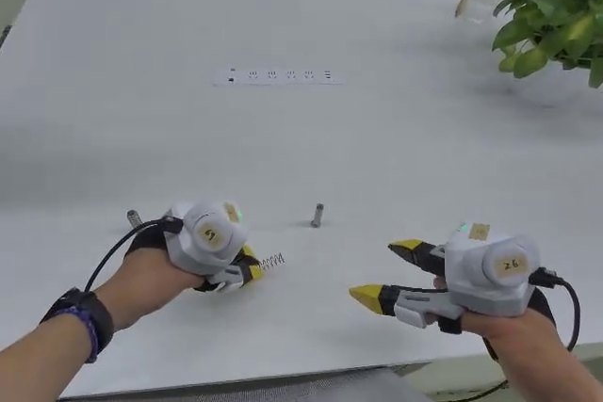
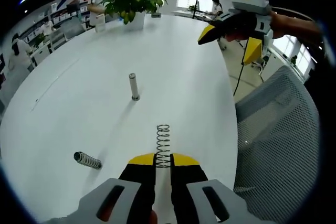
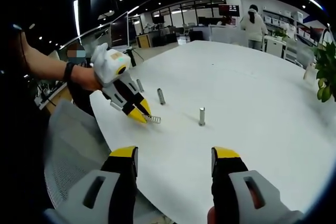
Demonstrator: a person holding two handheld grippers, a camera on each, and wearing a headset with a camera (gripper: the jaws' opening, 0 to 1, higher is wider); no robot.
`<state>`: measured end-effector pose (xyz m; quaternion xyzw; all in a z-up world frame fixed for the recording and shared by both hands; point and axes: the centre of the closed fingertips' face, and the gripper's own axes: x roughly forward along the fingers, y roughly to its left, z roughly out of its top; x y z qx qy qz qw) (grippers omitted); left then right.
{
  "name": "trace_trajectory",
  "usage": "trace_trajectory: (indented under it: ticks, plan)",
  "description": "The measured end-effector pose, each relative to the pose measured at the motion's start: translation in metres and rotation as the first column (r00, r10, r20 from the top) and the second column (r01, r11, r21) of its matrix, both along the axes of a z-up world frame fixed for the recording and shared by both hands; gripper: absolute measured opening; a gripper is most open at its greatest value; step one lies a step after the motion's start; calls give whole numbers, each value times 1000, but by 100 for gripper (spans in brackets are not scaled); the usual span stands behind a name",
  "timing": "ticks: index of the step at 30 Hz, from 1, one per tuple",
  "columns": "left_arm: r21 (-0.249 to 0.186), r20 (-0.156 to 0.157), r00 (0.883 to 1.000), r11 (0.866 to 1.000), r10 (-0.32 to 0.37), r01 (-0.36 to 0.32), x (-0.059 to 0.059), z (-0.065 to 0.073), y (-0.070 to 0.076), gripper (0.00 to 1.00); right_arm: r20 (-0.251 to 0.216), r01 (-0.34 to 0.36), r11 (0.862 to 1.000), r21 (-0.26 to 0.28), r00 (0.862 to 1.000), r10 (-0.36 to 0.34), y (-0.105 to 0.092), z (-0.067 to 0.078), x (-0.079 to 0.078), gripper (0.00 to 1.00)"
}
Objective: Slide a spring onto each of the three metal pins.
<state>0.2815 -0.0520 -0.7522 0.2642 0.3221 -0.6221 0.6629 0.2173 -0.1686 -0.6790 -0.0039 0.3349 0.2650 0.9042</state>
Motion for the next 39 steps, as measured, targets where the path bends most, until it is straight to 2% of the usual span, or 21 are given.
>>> trace_trajectory:
  ticks: [11,26,39]
  plan:
    - [-33,14,998,998,53,-53,-5,16,17,2,10,-40,999,7,999,40,12,4,4,53]
    - [-89,37,993,990,110,-107,-12,38,39,2,22,-119,993,18,993,119,42,9,12,49]
    - [-133,57,987,981,148,-140,-17,59,58,2,19,-170,985,24,985,170,60,10,7,46]
